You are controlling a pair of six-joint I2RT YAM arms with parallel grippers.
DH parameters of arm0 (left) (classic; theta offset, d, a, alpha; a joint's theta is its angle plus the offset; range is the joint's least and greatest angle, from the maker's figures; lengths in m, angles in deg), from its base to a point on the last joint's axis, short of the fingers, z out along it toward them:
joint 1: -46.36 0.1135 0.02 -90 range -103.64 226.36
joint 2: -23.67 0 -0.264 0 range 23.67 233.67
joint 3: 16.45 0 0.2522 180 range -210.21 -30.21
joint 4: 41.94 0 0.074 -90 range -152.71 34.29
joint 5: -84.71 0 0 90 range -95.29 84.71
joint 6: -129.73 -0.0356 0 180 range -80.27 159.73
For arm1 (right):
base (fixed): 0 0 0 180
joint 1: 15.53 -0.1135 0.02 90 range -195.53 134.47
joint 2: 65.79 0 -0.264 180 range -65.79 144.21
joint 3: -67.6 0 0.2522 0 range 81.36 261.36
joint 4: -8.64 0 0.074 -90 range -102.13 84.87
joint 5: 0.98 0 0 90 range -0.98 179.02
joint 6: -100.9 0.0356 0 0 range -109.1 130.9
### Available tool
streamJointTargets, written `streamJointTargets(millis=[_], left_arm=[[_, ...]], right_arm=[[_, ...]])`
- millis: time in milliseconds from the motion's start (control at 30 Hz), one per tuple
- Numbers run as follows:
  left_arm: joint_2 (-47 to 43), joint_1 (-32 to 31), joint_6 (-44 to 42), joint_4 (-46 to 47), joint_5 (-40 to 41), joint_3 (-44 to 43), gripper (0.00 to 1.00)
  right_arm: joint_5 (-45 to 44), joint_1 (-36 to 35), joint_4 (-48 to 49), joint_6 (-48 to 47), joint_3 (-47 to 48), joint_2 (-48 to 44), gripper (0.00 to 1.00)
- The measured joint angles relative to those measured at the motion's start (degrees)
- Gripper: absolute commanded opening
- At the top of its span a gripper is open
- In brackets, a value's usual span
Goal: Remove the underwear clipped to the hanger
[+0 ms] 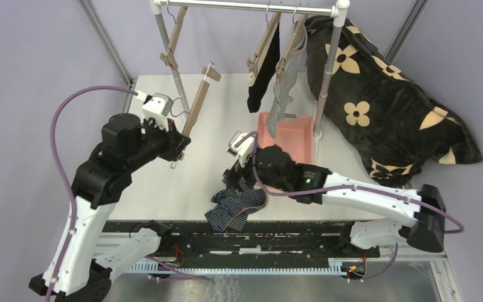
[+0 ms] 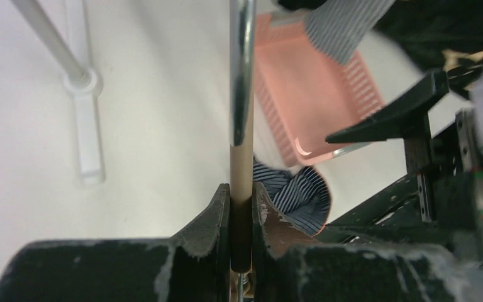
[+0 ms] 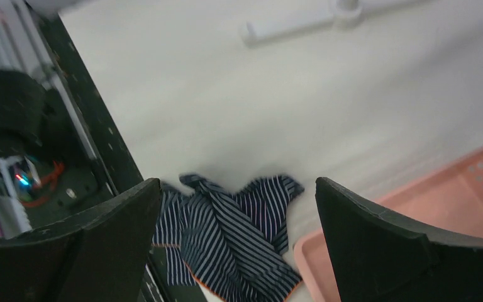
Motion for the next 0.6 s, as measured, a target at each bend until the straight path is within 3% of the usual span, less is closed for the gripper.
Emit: streamJointTargets(millis=[267, 600], left_arm=[[8.66, 0.09, -3.28, -6.16, 5.99, -2.69, 0.03], [18.53, 6.05, -4.09, -6.05, 4.22, -10.49, 0.03]], right_arm=[[-6.64, -5.14, -6.49, 0.35, -6.10, 9.60, 1.00], [-6.43, -10.01, -3.52, 4.02, -9.18, 16.68, 1.00]])
